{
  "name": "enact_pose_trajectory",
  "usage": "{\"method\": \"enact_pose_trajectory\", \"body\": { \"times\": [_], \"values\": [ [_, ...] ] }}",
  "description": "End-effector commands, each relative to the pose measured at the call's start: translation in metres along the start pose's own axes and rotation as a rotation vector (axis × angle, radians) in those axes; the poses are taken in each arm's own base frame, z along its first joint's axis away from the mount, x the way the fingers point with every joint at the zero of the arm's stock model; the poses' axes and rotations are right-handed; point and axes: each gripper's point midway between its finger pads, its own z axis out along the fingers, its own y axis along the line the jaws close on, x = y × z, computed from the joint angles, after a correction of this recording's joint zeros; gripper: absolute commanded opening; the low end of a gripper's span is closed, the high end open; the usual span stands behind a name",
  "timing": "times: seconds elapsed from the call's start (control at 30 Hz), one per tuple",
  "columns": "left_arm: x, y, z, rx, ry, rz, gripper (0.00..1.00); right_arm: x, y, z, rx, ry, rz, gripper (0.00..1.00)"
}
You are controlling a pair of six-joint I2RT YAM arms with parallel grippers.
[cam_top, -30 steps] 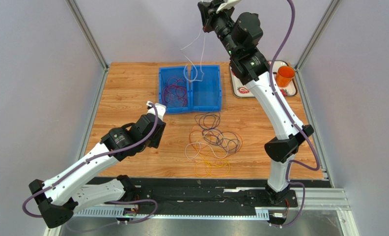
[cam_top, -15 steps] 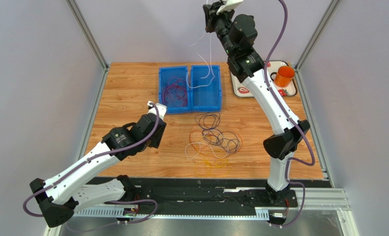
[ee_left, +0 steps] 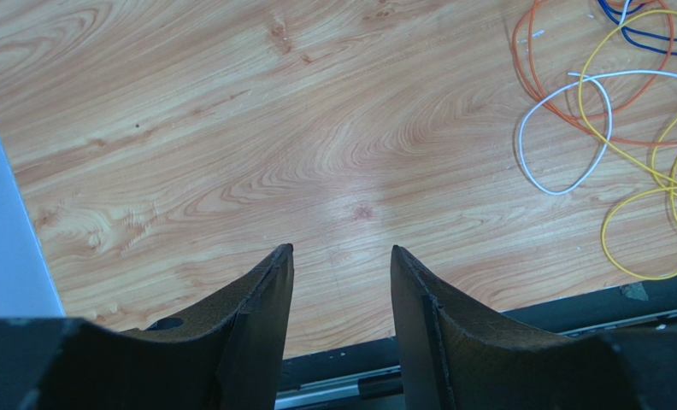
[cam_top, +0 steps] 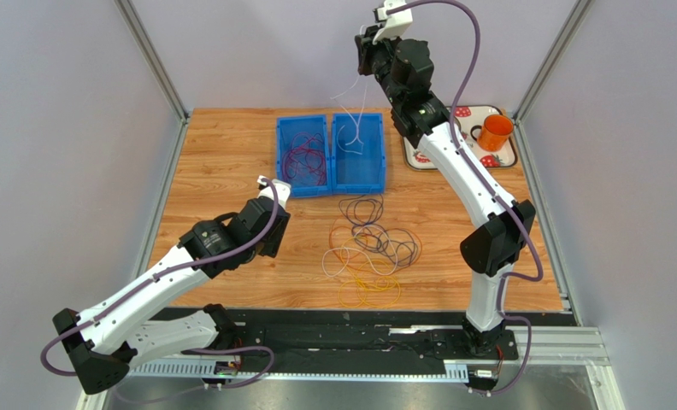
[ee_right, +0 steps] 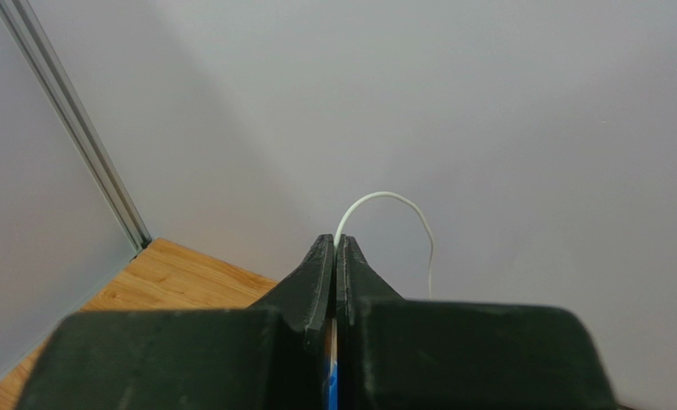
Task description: Untangle the cables
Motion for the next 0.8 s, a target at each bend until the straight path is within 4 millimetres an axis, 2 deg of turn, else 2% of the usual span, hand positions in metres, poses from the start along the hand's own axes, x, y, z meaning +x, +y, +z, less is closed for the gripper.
{"method": "enact_pose_trajectory", "body": {
  "times": [0.0,0.27,0.3,0.37,0.5,0.57,0.6,0.67,0.77],
  "values": [
    [-0.004,0.003,-0.001,-0.015,-0.011,-0.002,0.54,-0.029,-0.002,-0.003,0.011,-0.083,0.020,0.00],
    [-0.003,0.003,-0.001,-0.013,-0.011,-0.002,0.54,0.011,-0.011,-0.004,0.067,0.012,0.051,0.00],
    [-0.004,0.003,-0.001,-0.015,-0.011,-0.002,0.54,0.024,-0.013,-0.005,0.079,0.036,0.051,0.00],
    [-0.003,0.003,0.000,-0.014,-0.010,-0.002,0.54,0.035,-0.016,-0.006,0.091,0.058,0.053,0.00],
    [-0.004,0.002,-0.001,-0.010,-0.010,0.000,0.54,0.071,-0.022,-0.007,0.135,0.141,0.061,0.00],
    [-0.003,0.002,-0.001,-0.008,-0.011,-0.004,0.54,0.079,-0.028,-0.007,0.173,0.166,0.075,0.00],
    [-0.004,0.002,-0.001,-0.010,-0.011,-0.004,0.54,0.092,-0.031,-0.007,0.197,0.199,0.069,0.00],
    [-0.003,0.002,-0.001,-0.009,-0.013,-0.006,0.55,0.102,-0.033,-0.007,0.218,0.224,0.081,0.00],
    [-0.004,0.003,-0.002,-0.008,-0.016,-0.007,0.55,0.128,-0.034,-0.009,0.226,0.278,0.092,0.00]
  ]
}}
